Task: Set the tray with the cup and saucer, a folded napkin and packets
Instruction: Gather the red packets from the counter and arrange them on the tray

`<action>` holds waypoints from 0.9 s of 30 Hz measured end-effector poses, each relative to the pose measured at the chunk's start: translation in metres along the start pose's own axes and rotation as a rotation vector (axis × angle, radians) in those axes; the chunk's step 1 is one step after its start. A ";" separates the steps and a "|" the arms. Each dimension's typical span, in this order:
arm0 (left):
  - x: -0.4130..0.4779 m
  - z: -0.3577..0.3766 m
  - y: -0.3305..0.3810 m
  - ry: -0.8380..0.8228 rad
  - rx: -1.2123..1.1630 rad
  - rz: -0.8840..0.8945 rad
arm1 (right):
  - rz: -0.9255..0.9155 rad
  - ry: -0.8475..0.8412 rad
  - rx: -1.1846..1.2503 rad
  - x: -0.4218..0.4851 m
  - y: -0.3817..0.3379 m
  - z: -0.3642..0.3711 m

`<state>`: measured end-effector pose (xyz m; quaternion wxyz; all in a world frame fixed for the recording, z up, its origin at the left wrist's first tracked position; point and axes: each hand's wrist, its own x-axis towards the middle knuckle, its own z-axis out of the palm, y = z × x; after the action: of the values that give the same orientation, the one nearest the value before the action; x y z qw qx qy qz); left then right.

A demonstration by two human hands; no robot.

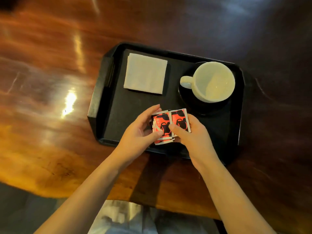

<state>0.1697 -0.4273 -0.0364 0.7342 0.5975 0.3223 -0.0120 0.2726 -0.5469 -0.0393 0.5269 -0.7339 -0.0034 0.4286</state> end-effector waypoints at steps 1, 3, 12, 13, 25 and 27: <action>0.002 0.001 -0.003 0.007 -0.014 0.001 | 0.017 -0.017 0.030 0.003 0.002 -0.001; 0.009 0.000 -0.008 0.040 -0.013 0.006 | 0.029 -0.059 0.062 0.009 0.005 -0.003; 0.022 -0.002 -0.009 0.064 0.059 0.068 | -0.030 -0.181 0.051 0.024 0.015 -0.006; 0.022 -0.003 -0.010 0.068 0.057 0.069 | -0.030 -0.197 0.066 0.026 0.015 -0.005; 0.033 -0.029 -0.036 0.259 0.455 0.076 | -0.098 0.083 0.004 0.020 0.036 0.003; 0.033 -0.027 -0.035 0.248 0.588 0.118 | -0.090 0.089 -0.024 0.018 0.039 0.010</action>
<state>0.1692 -0.4016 -0.0848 0.4847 0.7985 0.3568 0.0107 0.2605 -0.5477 -0.0817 0.5366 -0.7576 -0.0182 0.3712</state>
